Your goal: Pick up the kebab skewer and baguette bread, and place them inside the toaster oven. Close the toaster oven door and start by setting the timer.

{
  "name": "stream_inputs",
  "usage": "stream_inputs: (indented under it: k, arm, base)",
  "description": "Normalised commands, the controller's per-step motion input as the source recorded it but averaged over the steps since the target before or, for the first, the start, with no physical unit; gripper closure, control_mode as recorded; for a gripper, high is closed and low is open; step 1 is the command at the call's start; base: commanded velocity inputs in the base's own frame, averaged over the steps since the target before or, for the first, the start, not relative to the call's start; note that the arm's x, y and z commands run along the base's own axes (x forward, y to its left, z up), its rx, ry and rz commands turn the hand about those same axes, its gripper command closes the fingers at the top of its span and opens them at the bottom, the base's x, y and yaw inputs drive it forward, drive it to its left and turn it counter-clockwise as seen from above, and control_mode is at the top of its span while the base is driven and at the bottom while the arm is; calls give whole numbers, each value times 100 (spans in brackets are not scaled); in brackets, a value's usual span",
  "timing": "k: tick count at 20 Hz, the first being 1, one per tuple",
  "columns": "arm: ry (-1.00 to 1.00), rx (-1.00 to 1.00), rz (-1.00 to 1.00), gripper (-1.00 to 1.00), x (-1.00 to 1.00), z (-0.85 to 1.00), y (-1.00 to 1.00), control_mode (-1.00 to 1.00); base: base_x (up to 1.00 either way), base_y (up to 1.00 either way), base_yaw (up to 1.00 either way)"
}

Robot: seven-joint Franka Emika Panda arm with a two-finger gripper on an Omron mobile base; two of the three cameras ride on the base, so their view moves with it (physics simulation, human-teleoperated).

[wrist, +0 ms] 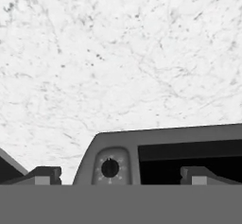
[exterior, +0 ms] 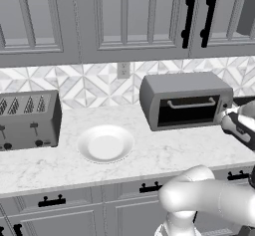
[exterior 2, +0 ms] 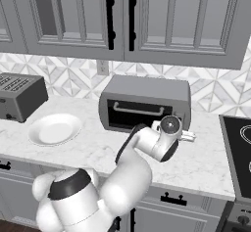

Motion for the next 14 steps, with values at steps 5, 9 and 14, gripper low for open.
stream_inputs:
  k: [5,9,14]
  arm:
    - [-20,0,3,-100,8,-8,0,-100]
    - [-14,-1,3,-100,26,-7,0,-100]
    - [-11,-5,4,-100,28,-13,-3,-100]
  base:
    - [0,0,0]
    - [0,0,0]
    - [0,0,0]
